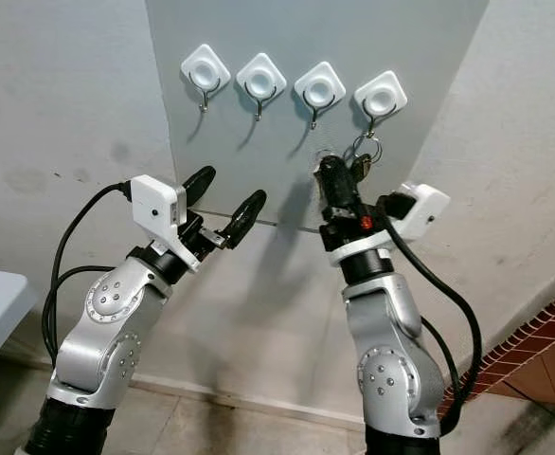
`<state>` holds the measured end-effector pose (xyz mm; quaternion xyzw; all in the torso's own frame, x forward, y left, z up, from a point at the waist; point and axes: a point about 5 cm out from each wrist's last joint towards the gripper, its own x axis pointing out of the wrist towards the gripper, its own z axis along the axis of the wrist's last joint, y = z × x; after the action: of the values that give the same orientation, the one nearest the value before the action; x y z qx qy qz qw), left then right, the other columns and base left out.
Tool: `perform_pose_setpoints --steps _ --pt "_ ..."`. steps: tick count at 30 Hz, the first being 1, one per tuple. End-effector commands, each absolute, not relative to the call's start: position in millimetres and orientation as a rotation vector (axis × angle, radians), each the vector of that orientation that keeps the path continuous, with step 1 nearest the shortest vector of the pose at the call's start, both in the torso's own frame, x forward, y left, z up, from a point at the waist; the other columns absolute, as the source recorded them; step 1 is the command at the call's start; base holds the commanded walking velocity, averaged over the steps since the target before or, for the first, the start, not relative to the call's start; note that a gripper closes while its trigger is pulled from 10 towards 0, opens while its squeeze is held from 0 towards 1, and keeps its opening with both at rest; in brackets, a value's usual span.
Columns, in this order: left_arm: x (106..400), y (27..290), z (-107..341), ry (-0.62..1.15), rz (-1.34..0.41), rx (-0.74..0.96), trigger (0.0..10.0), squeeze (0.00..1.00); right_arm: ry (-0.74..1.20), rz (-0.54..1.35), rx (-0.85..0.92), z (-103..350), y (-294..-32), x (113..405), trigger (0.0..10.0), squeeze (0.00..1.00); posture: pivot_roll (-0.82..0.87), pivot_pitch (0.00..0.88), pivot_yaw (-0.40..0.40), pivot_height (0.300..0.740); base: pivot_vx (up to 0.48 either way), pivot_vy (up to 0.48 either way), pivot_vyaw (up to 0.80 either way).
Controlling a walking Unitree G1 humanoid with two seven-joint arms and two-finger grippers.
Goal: Hang keys on a hook
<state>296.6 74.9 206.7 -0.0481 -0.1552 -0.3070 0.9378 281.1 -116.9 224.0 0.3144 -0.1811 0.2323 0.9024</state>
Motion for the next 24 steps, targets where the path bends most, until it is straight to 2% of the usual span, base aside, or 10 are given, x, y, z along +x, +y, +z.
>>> perform_pose_setpoints --steps 1,15,24 --pt "295 73 213 -0.337 -0.634 -0.092 10.0 0.0 -0.437 0.541 0.648 241 -113 276 10.0 0.0 -0.02 0.046 -0.044 0.74 0.0 0.0 0.0" --pt "294 73 213 -0.339 -0.633 -0.101 10.0 0.0 -0.497 0.505 0.706 257 -119 282 10.0 0.0 -0.02 0.04 -0.048 0.74 0.0 0.0 0.0" --pt "294 72 214 -0.338 -0.634 -0.104 10.0 0.0 -0.437 0.474 0.826 250 -123 287 10.0 0.0 -0.03 0.047 -0.046 0.74 0.0 0.0 0.0"
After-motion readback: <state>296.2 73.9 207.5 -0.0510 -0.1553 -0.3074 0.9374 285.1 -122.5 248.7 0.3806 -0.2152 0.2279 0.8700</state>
